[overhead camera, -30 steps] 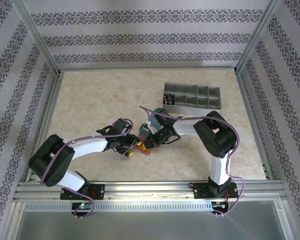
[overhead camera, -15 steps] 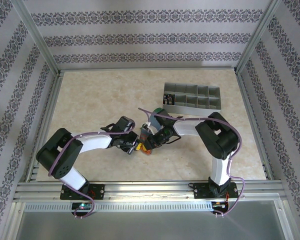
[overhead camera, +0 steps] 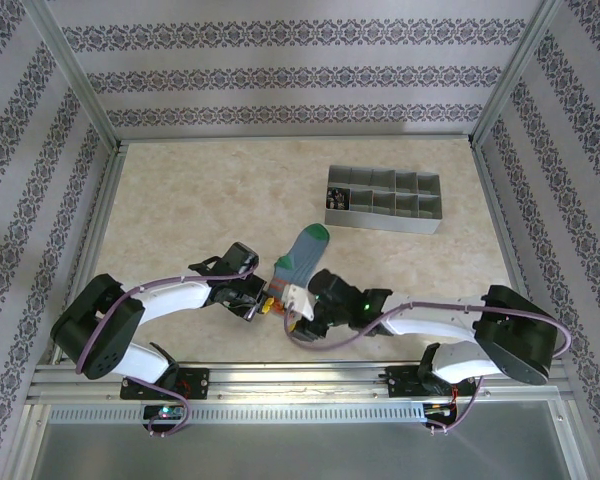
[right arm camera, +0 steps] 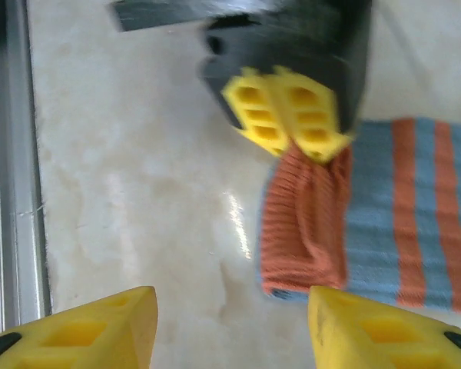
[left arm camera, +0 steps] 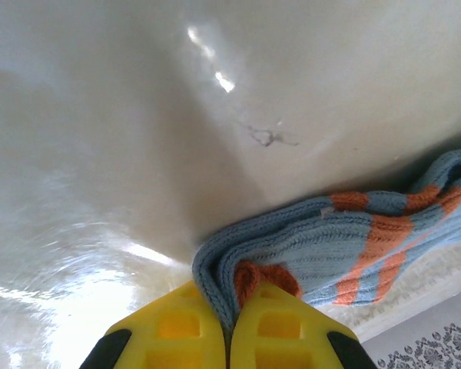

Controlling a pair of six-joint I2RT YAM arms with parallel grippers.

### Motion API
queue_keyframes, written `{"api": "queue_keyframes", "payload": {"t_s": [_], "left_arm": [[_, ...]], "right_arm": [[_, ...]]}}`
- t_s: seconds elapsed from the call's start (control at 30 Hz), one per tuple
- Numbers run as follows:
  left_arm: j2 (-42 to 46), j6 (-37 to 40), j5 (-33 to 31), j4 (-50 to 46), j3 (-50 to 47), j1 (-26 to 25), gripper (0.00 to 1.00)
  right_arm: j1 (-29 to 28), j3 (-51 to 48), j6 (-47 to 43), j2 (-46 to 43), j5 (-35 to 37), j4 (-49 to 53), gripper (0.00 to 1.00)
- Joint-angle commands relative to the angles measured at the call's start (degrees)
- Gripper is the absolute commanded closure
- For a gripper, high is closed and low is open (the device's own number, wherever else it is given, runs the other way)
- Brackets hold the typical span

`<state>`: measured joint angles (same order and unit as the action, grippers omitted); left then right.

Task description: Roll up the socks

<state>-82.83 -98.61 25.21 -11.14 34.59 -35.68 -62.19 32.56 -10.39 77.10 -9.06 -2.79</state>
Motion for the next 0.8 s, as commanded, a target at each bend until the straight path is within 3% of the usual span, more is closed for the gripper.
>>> {"api": "queue_keyframes", "payload": {"t_s": [0.0, 0.2, 0.43, 0.6, 0.7, 0.77], "left_arm": [[-0.75, -1.70, -2.23, -9.39, -0.58, -0.62, 1.00], [-1.05, -1.11, -1.95, -9.88, -0.08, -0.19, 1.00], [-0.46, -0.21, -1.59, -10.12, 0.39, 0.44, 1.00], [1.44, -0.51, -1.58, -10.07, -0.69, 0.96, 1.00], [2.81, -0.88, -1.09, -8.48, -1.68, 1.57, 1.00], [4.03, -0.91, -1.01, -7.29, -1.98, 2.25, 0.85]], "right_arm": [[-4.49, 0.74, -8.13, 1.67, 16.87, -2.46, 0.46], [-9.37, 6.54, -15.69, 10.41, 22.99, -3.42, 0.47], [-8.73, 9.59, -16.07, 19.55, 30.43, -5.37, 0.56], [-6.41, 10.52, -11.98, 22.12, 27.73, -1.96, 0.77], [-5.10, 10.47, -9.96, 21.83, 23.19, 0.65, 0.97], [-3.80, 10.03, -8.48, 20.90, 17.63, 2.01, 1.00]]}}
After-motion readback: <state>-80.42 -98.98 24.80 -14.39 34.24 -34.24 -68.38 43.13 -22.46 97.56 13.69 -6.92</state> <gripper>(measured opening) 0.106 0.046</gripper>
